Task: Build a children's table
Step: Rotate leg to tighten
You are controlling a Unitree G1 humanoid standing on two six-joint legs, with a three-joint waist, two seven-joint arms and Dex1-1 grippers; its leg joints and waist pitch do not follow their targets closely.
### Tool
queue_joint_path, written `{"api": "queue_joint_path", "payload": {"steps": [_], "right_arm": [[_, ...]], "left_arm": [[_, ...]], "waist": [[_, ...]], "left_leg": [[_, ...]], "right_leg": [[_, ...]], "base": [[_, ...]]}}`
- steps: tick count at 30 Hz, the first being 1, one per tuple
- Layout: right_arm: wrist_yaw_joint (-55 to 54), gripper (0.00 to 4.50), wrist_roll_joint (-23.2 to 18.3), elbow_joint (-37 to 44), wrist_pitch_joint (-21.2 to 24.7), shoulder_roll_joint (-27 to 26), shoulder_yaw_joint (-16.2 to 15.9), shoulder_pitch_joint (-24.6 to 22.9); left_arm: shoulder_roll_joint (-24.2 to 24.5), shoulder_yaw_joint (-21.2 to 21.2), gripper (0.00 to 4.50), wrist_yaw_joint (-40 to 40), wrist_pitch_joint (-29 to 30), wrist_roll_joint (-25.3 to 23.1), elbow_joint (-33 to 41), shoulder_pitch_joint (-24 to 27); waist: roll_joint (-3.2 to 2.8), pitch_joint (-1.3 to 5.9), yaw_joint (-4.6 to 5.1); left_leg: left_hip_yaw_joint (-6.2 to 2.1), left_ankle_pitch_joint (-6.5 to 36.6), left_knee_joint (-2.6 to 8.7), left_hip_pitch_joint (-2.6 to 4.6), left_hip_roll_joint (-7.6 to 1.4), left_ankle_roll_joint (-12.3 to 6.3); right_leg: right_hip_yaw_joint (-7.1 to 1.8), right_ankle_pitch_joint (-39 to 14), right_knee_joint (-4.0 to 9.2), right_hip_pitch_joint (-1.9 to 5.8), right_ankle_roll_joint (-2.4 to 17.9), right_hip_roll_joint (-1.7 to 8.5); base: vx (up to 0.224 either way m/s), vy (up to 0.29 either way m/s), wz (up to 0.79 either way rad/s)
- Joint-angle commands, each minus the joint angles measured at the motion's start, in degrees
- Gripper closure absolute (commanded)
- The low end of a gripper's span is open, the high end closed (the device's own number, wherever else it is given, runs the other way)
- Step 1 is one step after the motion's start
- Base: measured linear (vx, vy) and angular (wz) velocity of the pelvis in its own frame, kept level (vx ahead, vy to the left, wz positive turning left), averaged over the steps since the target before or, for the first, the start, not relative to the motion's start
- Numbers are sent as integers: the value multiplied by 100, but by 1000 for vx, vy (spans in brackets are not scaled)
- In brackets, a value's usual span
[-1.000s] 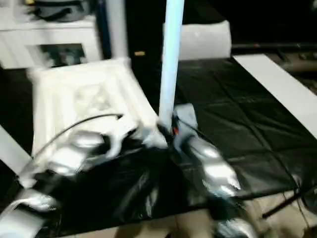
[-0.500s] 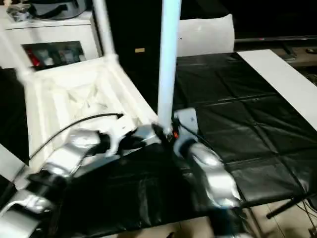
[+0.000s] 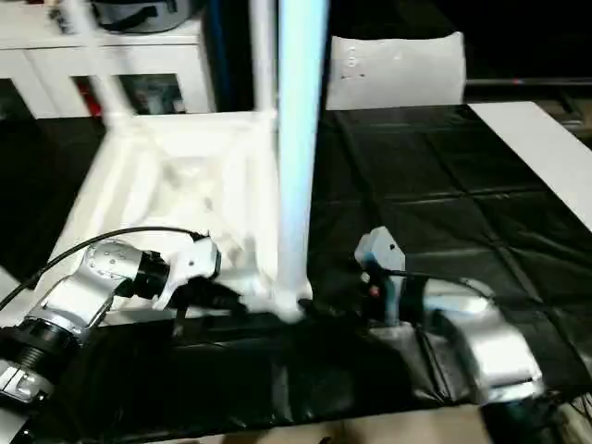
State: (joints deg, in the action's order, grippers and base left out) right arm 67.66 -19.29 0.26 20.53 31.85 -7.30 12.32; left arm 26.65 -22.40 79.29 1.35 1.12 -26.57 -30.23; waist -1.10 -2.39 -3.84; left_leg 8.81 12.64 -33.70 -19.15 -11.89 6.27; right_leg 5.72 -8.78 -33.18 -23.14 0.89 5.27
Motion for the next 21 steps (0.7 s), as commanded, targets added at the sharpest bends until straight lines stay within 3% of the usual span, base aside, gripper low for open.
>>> {"api": "queue_joint_path", "payload": {"steps": [1, 3, 4, 12, 21], "right_arm": [[343, 32, -73, -131, -126, 102, -86, 146], [517, 32, -55, -245, -189, 142, -175, 238], [574, 60, -43, -296, -205, 136, -214, 290], [934, 114, 40, -606, -328, 29, -517, 553], [1098, 197, 42, -761, -398, 2, -648, 652]], "left_arm": [[-61, -294, 450, 524, -221, 85, 98, -170], [-78, -335, 450, 652, -242, 102, 133, -193], [-88, -354, 450, 689, -263, 94, 144, -207], [-169, -397, 450, 722, -439, 3, 13, -312], [-147, -401, 450, 720, -538, -7, -87, -348]], "waist": [[79, 347, 19], [88, 351, 0], [82, 351, -27], [94, 357, -105], [110, 357, -104]], "left_leg": [[86, 593, 375, -69, -112, -591], [91, 572, 370, -65, -115, -590], [94, 555, 368, -60, -118, -587], [98, 564, 364, -62, -113, -502], [98, 590, 361, -72, -104, -472]], "right_leg": [[-283, -1481, 308, 346, 1186, 273], [-282, -1458, 303, 343, 1193, 274], [-283, -1470, 301, 341, 1201, 276], [-281, -1593, 303, 347, 1120, 276], [-273, -1711, 310, 347, 1055, 266]], "base": [[0, 0, 0], [0, 0, 0], [0, 0, 0], [0, 0, 0], [0, 0, 0]]}}
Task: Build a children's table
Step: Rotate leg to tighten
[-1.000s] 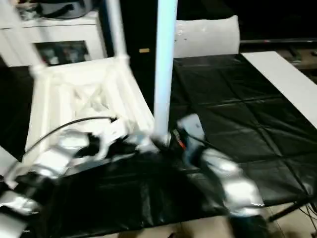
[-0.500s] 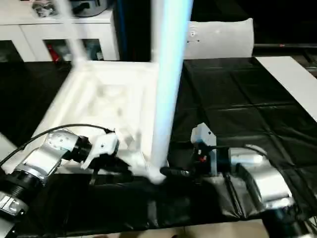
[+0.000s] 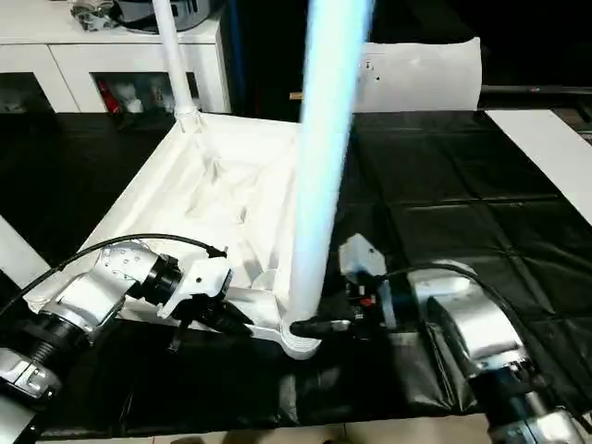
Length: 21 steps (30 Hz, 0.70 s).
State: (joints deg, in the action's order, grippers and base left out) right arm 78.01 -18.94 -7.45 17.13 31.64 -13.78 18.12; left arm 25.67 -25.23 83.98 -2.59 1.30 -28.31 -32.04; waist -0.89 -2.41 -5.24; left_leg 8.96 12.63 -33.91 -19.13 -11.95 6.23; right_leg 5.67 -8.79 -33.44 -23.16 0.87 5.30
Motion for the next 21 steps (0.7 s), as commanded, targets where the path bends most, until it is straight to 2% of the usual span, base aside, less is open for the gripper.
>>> {"api": "queue_joint_path", "payload": {"steps": [1, 4, 8, 9, 11, 12, 13, 14, 16, 17, 18, 19, 20, 21], "right_arm": [[96, 201, -6, 0, -46, 28, -5, 75], [154, 229, -50, 28, 18, 46, -22, 63], [183, 242, -118, 122, 135, 39, -44, 28], [169, 246, -154, 152, 176, 20, -38, 15], [54, 247, -215, 225, 256, -57, -10, -30], [0, 248, -236, 257, 297, -93, -3, -44], [-74, 249, -266, 294, 361, -134, 16, -61], [-314, 249, -239, 329, 418, -248, 48, -72], [-931, 249, -150, 371, 575, -550, 123, -72], [-1404, 249, 0, 317, 691, -756, 152, -40], [-1706, 249, 128, 262, 770, -877, 153, -16], [-1940, 249, 233, 217, 806, -977, 150, 1], [-2492, 249, 371, 126, 902, -1276, 211, 47], [-2727, 250, 371, 96, 980, -1425, 274, 76]], "left_arm": [[-45, -116, 450, 246, -164, -30, 60, -174], [-44, -92, 450, 202, -177, -38, 27, -176], [-74, -26, 450, 119, -115, 3, -1, -163], [-84, -7, 450, 87, -90, 16, -1, -153], [-112, 30, 450, -60, -27, -2, -1, -132], [-112, 43, 450, -115, -16, -18, -7, -125], [-119, 49, 450, -186, 7, -46, -10, -123], [-166, 93, 450, -378, 129, -77, -14, -125], [-286, 180, 450, -808, 455, -160, -43, -159], [-394, 238, 450, -1094, 739, -200, -66, -196], [-488, 293, 450, -1258, 896, -182, -76, -216], [-581, 348, 450, -1407, 1043, -152, -77, -235], [-825, 484, 450, -1802, 1342, -92, -78, -289], [-934, 536, 450, -1977, 1436, -76, -87, -317]], "waist": [[94, 357, 41], [95, 359, 37], [111, 358, 37], [91, 357, 38], [100, 356, 34], [69, 355, 32], [89, 352, 39], [65, 349, 37], [69, 338, 56], [74, 326, 76], [47, 319, 95], [48, 310, 111], [64, 303, 147], [51, 299, 210]], "left_leg": [[82, 602, 385, -74, -101, -466], [82, 592, 384, -73, -101, -463], [83, 566, 382, -75, -101, -472], [85, 581, 382, -69, -102, -471], [84, 583, 383, -71, -101, -460], [80, 604, 385, -70, -98, -448], [85, 634, 386, -71, -94, -437], [81, 657, 389, -67, -94, -421], [78, 728, 399, -66, -83, -342], [78, 795, 405, -63, -69, -278], [71, 885, 408, -56, -45, -209], [69, 980, 408, -36, -32, -161], [71, 1001, 408, -48, -25, -129], [58, 1047, 411, -69, -11, -75]], "right_leg": [[-268, -1710, 335, 350, 1049, 262], [-270, -1747, 337, 350, 1027, 267], [-269, -1735, 331, 349, 1025, 265], [-270, -1748, 341, 343, 1023, 264], [-271, -1756, 338, 348, 1013, 262], [-267, -1789, 343, 345, 1009, 265], [-266, -1842, 356, 346, 982, 258], [-265, -1872, 356, 343, 982, 260], [-262, -2030, 377, 340, 907, 256], [-253, -2223, 405, 332, 828, 252], [-231, -2497, 438, 330, 724, 244], [-221, -2750, 484, 310, 613, 246], [-222, -2829, 490, 311, 563, 239], [-203, -2916, 499, 312, 519, 230]], "base": [[0, 0, 0], [0, 0, 0], [0, 0, 0], [0, 0, 0], [0, 0, 0], [0, 0, 0], [0, 0, 0], [0, 0, 0], [0, 0, 0], [0, 0, 0], [0, 0, 0], [0, 0, 0], [0, 0, 0], [0, 0, 0]]}}
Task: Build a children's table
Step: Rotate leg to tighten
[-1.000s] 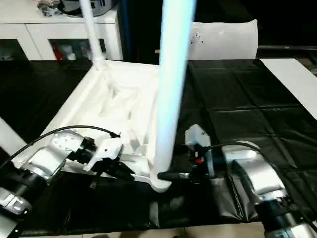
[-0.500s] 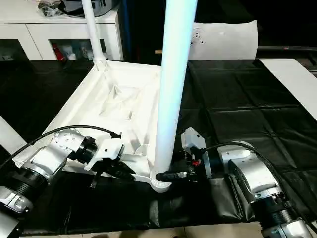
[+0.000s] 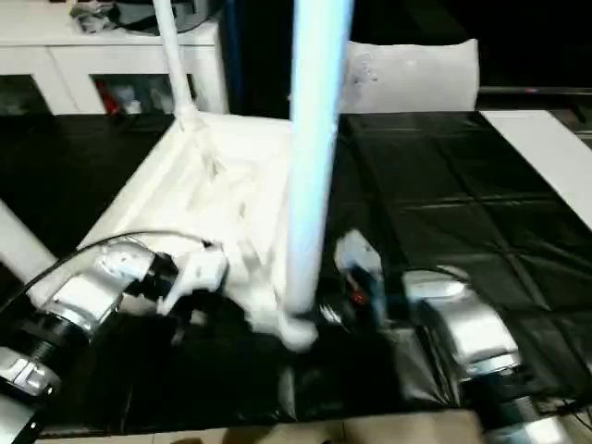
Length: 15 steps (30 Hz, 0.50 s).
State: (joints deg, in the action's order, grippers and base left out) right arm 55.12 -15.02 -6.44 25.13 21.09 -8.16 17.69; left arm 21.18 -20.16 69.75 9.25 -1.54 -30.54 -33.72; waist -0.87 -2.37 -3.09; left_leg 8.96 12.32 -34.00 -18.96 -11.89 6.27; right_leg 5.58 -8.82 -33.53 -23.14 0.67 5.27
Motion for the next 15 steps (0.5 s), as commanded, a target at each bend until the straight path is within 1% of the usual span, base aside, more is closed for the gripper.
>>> {"api": "queue_joint_path", "payload": {"steps": [1, 2, 3, 4, 5, 6, 7, 8, 9, 10, 11, 12, 13, 14, 15], "right_arm": [[-811, 250, -1, -49, 282, -601, -193, 176], [-1170, 251, 73, -104, 369, -805, -133, 244], [-1482, 251, 187, -159, 423, -960, -111, 305], [-1947, 252, 361, -251, 495, -1187, -84, 396], [-1978, 252, 372, -258, 500, -1203, -82, 402], [-2422, 252, 476, -353, 597, -1436, -8, 489], [-2617, 252, 508, -396, 649, -1544, 36, 529], [-3022, 252, 577, -484, 765, -1779, 130, 615], [-3233, 252, 622, -518, 835, -1908, 184, 655], [-3419, 252, 656, -535, 825, -2064, 217, 688], [-3493, 252, 645, -504, 782, -2186, 232, 686], [-3547, 197, 675, -443, 711, -2267, 212, 659], [-3555, 197, 689, -380, 628, -2309, 182, 625], [-3578, 184, 713, -337, 581, -2338, 158, 600], [-3490, 181, 733, -251, 489, -2284, 112, 522]], "left_arm": [[-649, 107, 450, -830, 394, 223, 100, -197], [-796, 179, 450, -1117, 506, 216, 51, -248], [-924, 239, 450, -1394, 598, 191, 5, -294], [-1110, 334, 450, -1806, 726, 159, -53, -356], [-1122, 341, 450, -1832, 734, 157, -56, -360], [-1288, 453, 450, -2161, 853, 142, -78, -401], [-1357, 500, 450, -2289, 903, 134, -76, -414], [-1499, 584, 450, -2547, 1006, 100, -60, -438], [-1572, 631, 450, -2673, 1077, 70, -40, -448], [-1649, 655, 450, -2777, 1139, 30, -12, -452], [-1692, 658, 450, -2824, 1195, 5, 31, -444], [-1708, 637, 450, -2835, 1217, -12, 76, -427], [-1704, 609, 450, -2833, 1221, -29, 111, -411], [-1692, 587, 450, -2847, 1231, -41, 140, -396], [-1617, 543, 450, -2837, 1207, -93, 175, -361]], "waist": [[46, 297, 74], [42, 311, 100], [37, 319, 175], [13, 332, 214], [26, 335, 246], [9, 336, 270], [17, 344, 294], [11, 353, 291], [8, 359, 322], [11, 372, 327], [-15, 369, 318], [-3, 380, 319], [-9, 389, 311], [-26, 387, 306], [-38, 382, 308]], "left_leg": [[33, 1173, 419, -109, -1, -49], [22, 1181, 415, -113, 7, -42], [21, 1174, 412, -130, 7, -82], [22, 1159, 402, -118, 15, -121], [30, 1146, 396, -119, 16, -141], [33, 1134, 390, -120, 26, -199], [32, 1054, 391, -143, 23, -225], [29, 1003, 391, -131, 19, -226], [34, 919, 392, -129, 11, -233], [35, 810, 389, -144, 11, -260], [34, 767, 393, -139, 6, -270], [36, 678, 390, -140, -5, -310], [40, 576, 387, -139, -6, -357], [43, 548, 388, -133, -8, -382], [46, 558, 389, -133, -15, -412]], "right_leg": [[-162, -3037, 532, 319, 481, 233], [-151, -3033, 530, 336, 453, 236], [-161, -2898, 534, 332, 470, 225], [-157, -2798, 537, 321, 527, 220], [-163, -2732, 538, 313, 561, 215], [-165, -2659, 542, 315, 605, 210], [-172, -2522, 518, 326, 663, 207], [-173, -2442, 510, 329, 688, 209], [-191, -2245, 488, 320, 767, 203], [-197, -2016, 461, 346, 838, 204], [-200, -1922, 456, 344, 878, 211], [-212, -1673, 428, 353, 957, 211], [-220, -1397, 396, 367, 1050, 206], [-223, -1309, 390, 366, 1089, 207], [-228, -1207, 385, 373, 1144, 207]], "base": [[0, 0, 0], [0, 0, 0], [0, 0, 0], [0, 0, 0], [0, 0, 0], [0, 0, 0], [0, 0, 0], [0, 0, 0], [0, 0, 0], [0, 0, 0], [0, 0, 0], [0, 0, 0], [0, 0, 0], [0, 0, 0], [0, 0, 0]]}}
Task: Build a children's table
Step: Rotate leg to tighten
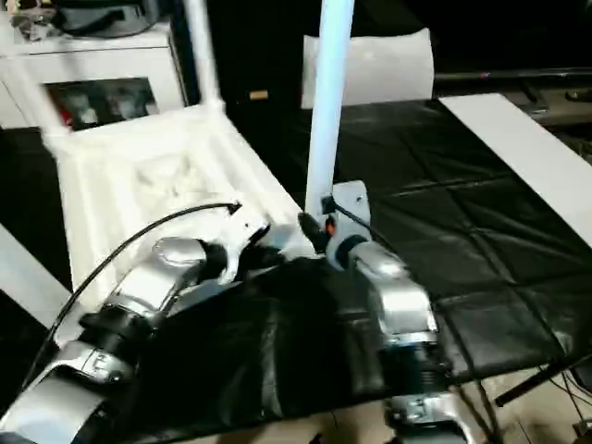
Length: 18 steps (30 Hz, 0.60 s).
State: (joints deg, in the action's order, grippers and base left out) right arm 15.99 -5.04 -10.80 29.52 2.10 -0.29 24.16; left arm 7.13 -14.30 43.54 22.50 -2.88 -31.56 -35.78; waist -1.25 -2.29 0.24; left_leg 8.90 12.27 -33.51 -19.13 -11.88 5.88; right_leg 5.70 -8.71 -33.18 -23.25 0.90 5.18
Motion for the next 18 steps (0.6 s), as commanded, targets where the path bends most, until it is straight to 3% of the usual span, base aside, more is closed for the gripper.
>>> {"api": "queue_joint_path", "payload": {"steps": [1, 6, 8, 16, 18], "right_arm": [[469, 181, -266, 217, -4, -349, -674, -162], [825, 129, -434, 541, -244, -102, -539, -404], [1214, 120, -601, 785, -318, 141, -490, -585], [2949, 45, -1046, 1337, -487, 1388, -440, -1086], [3381, 23, -1125, 1341, -479, 1715, -420, -1120]], "left_arm": [[-172, -60, 450, -191, -125, 24, 296, -136], [61, -120, 450, 16, -199, -3, 406, 5], [189, -149, 450, 248, -322, 20, 463, 84], [892, -514, 450, 1739, -1074, 212, 630, 349], [1104, -646, 450, 2142, -1273, 219, 672, 380]], "waist": [[9, 381, -38], [-16, 377, -67], [4, 367, -81], [-15, 340, -89], [9, 331, -104]], "left_leg": [[54, 529, 336, -116, -22, -395], [61, 470, 330, -122, -29, -477], [63, 553, 334, -131, -34, -526], [58, 918, 355, -116, -56, -526], [54, 968, 357, -122, -54, -520]], "right_leg": [[-248, -1094, 327, 399, 1162, 217], [-258, -880, 307, 407, 1256, 223], [-260, -932, 310, 420, 1253, 228], [-256, -1531, 382, 387, 1095, 238], [-249, -1616, 387, 388, 1073, 232]], "base": [[0, 0, 0], [0, 0, 0], [0, 0, 0], [0, 0, 0], [0, 0, 0]]}}
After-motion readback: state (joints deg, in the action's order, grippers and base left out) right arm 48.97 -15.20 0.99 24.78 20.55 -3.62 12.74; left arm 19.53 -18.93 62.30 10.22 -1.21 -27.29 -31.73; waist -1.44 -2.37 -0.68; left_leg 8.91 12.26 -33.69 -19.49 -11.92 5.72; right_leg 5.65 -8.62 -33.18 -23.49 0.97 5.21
